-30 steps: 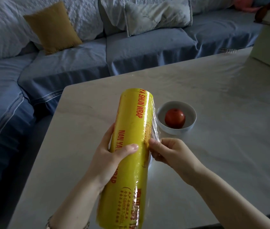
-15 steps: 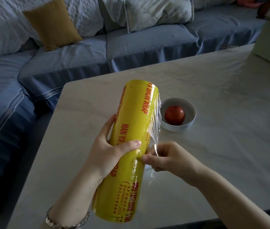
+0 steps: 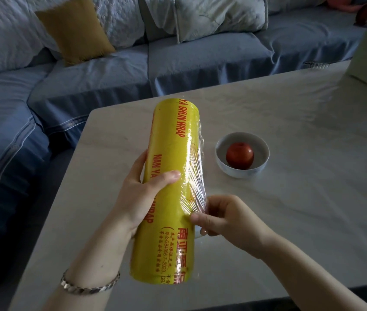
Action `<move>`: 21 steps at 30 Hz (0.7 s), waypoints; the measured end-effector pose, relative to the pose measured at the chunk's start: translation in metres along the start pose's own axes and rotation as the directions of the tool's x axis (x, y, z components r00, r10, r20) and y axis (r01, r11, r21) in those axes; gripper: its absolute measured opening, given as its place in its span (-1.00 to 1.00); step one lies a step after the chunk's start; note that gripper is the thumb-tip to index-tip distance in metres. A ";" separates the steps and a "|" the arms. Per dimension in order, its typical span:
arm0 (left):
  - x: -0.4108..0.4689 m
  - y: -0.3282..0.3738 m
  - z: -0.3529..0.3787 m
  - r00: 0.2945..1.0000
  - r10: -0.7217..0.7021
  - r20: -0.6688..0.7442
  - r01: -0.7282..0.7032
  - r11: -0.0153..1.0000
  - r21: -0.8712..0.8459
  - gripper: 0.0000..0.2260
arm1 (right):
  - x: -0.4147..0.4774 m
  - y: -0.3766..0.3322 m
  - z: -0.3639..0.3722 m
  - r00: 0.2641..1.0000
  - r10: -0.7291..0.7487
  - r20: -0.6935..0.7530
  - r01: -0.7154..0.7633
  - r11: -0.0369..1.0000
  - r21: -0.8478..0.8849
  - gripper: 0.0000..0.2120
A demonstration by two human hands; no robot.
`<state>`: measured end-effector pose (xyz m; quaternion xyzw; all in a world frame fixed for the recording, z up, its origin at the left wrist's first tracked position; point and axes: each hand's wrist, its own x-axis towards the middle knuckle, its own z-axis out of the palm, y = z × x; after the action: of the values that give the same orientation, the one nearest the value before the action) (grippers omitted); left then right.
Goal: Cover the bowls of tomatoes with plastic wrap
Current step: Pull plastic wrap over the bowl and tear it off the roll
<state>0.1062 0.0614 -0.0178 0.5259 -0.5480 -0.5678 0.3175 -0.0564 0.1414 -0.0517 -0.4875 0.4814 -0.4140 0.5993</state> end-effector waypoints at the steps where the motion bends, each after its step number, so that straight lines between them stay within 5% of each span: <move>1: 0.001 0.000 -0.001 1.000 0.000 -0.004 0.000 1.000 -0.001 -0.28 | 0.000 0.001 0.001 1.000 -0.012 -0.006 0.012 1.000 -0.026 -0.53; 8: 0.007 0.003 -0.004 0.999 0.000 -0.034 0.000 1.000 0.014 -0.25 | -0.001 0.014 0.008 0.983 -0.183 -0.026 0.184 0.981 0.056 -0.71; 16: 0.010 0.000 -0.001 0.996 -0.010 -0.084 0.013 0.999 0.038 -0.28 | 0.000 0.011 0.013 0.986 -0.133 -0.101 0.143 0.985 0.097 -0.71; 21: 0.006 0.004 -0.001 0.986 0.067 -0.152 -0.044 0.987 0.154 -0.21 | -0.002 0.014 0.008 0.982 -0.167 -0.083 0.162 0.985 -0.065 -0.75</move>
<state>0.1050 0.0542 -0.0153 0.5759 -0.5770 -0.4725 0.3348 -0.0491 0.1477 -0.0649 -0.5242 0.4774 -0.4691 0.5266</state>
